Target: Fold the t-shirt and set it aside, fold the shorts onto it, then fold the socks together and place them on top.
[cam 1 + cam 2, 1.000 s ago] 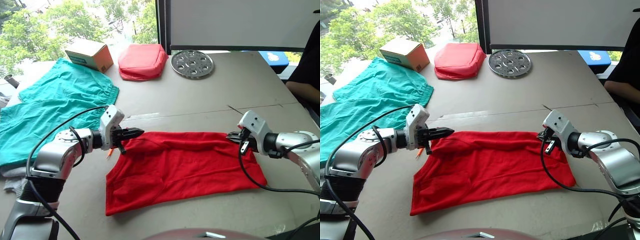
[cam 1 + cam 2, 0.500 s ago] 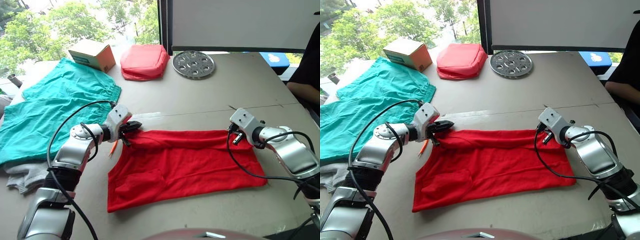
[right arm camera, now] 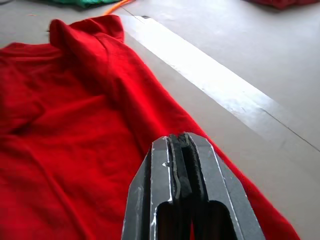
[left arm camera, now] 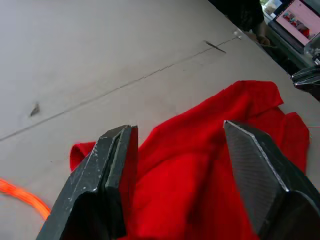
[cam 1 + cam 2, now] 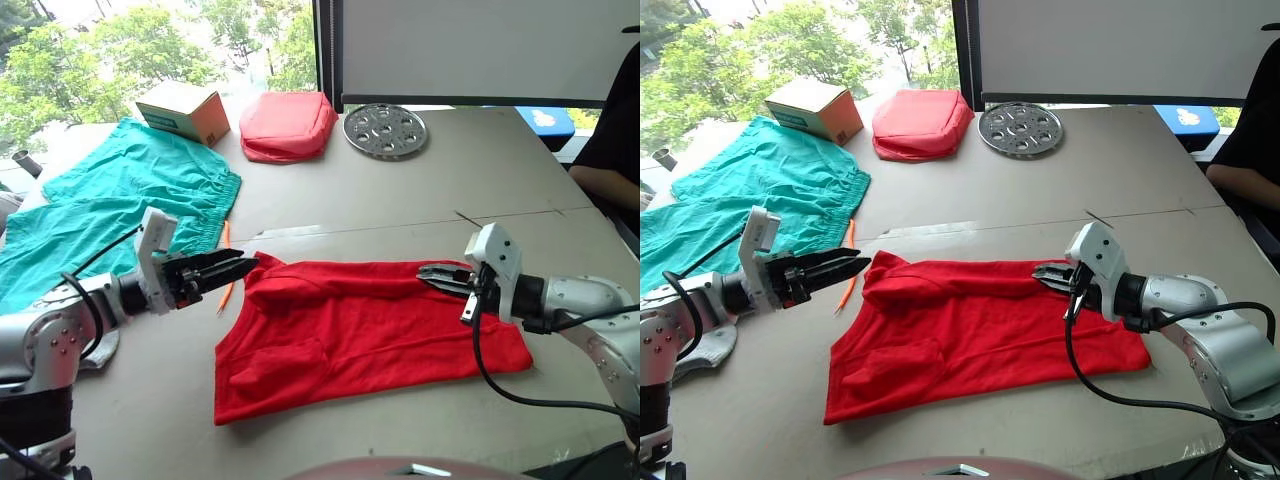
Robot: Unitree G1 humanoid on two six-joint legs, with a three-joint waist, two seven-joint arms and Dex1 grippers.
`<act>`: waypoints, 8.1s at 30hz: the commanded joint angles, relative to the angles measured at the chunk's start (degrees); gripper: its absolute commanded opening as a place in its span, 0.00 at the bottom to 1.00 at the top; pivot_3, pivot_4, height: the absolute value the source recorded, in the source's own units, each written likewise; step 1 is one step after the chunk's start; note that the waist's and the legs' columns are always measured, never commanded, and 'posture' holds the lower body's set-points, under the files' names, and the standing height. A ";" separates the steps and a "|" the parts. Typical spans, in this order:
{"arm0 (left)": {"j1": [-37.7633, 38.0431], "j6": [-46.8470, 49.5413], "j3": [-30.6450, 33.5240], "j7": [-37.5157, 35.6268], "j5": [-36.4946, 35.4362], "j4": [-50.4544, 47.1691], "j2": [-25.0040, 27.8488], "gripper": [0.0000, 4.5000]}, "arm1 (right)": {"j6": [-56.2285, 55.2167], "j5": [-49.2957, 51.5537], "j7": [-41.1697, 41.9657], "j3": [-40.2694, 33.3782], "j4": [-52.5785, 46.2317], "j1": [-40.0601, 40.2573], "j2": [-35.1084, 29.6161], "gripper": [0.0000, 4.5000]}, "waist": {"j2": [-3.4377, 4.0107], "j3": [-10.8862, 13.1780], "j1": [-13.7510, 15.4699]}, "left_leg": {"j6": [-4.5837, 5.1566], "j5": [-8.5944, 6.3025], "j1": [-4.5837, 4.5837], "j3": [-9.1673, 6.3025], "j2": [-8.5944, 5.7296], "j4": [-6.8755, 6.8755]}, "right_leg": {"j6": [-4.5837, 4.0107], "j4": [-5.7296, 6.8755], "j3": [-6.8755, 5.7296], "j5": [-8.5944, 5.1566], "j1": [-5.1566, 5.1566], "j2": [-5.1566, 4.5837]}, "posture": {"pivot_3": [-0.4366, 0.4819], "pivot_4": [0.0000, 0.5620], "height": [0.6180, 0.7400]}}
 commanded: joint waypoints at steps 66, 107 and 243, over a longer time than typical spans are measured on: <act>-21.41 26.08 -13.46 0.60 -4.84 26.11 6.57 0.40 | -6.54 2.28 -5.75 1.99 -4.94 5.79 -4.46 0.00 | -0.30 0.08 0.03 | -0.05 0.02 0.04 0.10 -0.05 -0.20 | -0.05 -0.06 0.09 -0.01 -0.10 -0.03 | 0.48 0.27 1.00; -27.82 2.88 -18.43 4.42 16.76 29.08 -5.36 0.01 | -6.17 -10.62 -8.23 8.94 -0.20 2.58 -4.08 0.00 | -0.61 -0.10 0.05 | -0.04 0.03 0.00 0.07 -0.17 -0.14 | -0.04 -0.05 0.05 0.00 -0.08 0.08 | 0.48 0.27 1.00; 7.62 -22.88 -26.37 7.09 52.02 -24.05 3.15 0.02 | -8.91 -6.19 -8.54 9.12 -2.37 0.70 4.15 0.00 | -0.03 -0.12 0.03 | -0.17 0.11 0.26 0.07 -0.10 -0.82 | -0.21 -0.23 -0.01 -0.08 -0.12 -0.01 | 0.48 0.27 1.00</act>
